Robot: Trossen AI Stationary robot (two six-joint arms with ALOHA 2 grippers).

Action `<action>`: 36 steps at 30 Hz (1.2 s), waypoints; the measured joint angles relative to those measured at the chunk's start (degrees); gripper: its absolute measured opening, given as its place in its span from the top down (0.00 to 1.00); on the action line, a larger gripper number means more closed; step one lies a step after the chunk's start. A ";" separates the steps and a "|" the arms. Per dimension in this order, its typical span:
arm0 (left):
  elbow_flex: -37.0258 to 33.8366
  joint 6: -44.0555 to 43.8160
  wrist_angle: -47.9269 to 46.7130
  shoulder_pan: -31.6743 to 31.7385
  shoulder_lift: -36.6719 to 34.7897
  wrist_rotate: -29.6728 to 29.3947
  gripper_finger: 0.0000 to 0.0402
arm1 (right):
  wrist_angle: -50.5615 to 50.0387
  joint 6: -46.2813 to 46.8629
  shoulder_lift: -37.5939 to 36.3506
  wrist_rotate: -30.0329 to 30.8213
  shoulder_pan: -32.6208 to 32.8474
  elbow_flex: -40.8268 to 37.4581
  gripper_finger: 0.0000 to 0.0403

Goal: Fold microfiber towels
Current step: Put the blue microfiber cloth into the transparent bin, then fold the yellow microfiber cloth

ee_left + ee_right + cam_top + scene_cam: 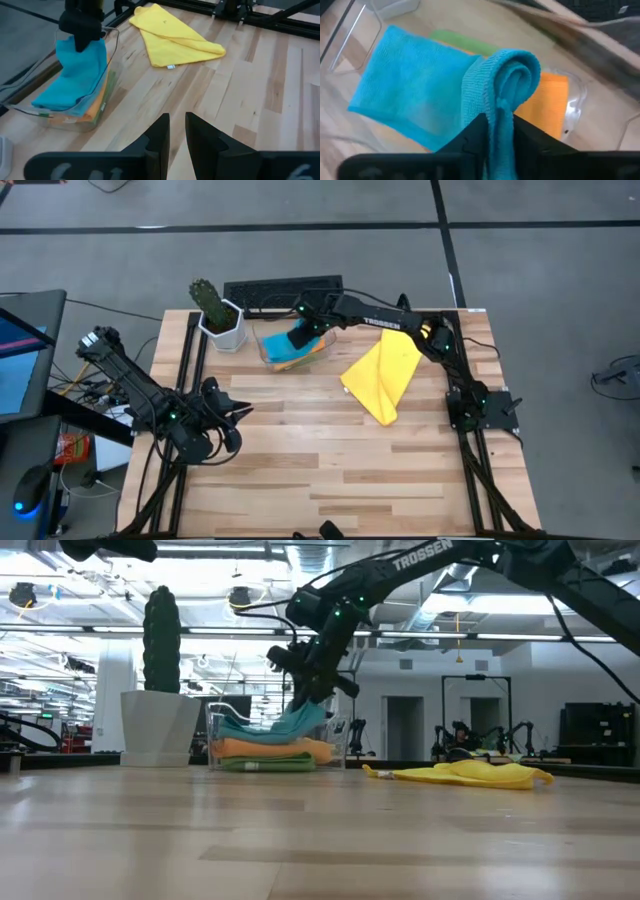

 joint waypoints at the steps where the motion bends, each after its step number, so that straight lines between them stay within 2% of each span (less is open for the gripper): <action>1: 0.00 -0.06 0.00 0.00 0.00 0.00 0.87 | -0.26 -0.24 0.00 -0.80 0.00 -0.01 0.76; 6: 0.00 -0.59 0.00 0.00 0.00 0.06 0.87 | -1.48 -0.29 -0.22 -1.69 -0.25 -0.02 0.57; 11: 0.02 -1.08 0.00 0.00 0.00 0.33 0.87 | -3.40 -0.37 -4.08 4.52 -1.00 -0.07 0.43; 14: 0.02 -1.12 0.00 0.00 0.01 0.34 0.87 | -5.31 -1.63 -7.02 7.74 -1.66 -0.02 0.41; 17: -0.02 -1.14 0.10 0.00 0.02 0.16 0.87 | -9.96 -4.18 -11.14 7.16 -1.78 -0.02 0.42; 19: -0.34 -1.61 0.53 0.02 0.02 -0.87 0.87 | -16.68 -5.81 -14.93 6.58 -1.61 -0.02 0.43; 23: -2.85 -3.99 4.69 1.42 0.02 -6.54 0.87 | -30.47 -4.77 -22.69 7.03 -1.07 -2.72 0.44; 25: -5.36 -3.69 9.46 3.34 0.02 -7.05 0.86 | -33.81 -1.85 -27.27 8.84 0.23 -7.63 0.44; 28: -9.84 0.19 21.09 7.44 0.03 -2.70 0.82 | -34.13 3.77 -36.34 10.74 3.55 -19.62 0.42; 32: -16.80 9.69 41.93 13.87 0.07 7.31 0.72 | -26.29 14.88 -48.08 10.98 7.43 -39.99 0.41; 36: -22.16 16.21 61.18 20.63 1.57 18.53 0.62 | -15.17 24.98 -56.03 10.74 11.92 -58.59 0.40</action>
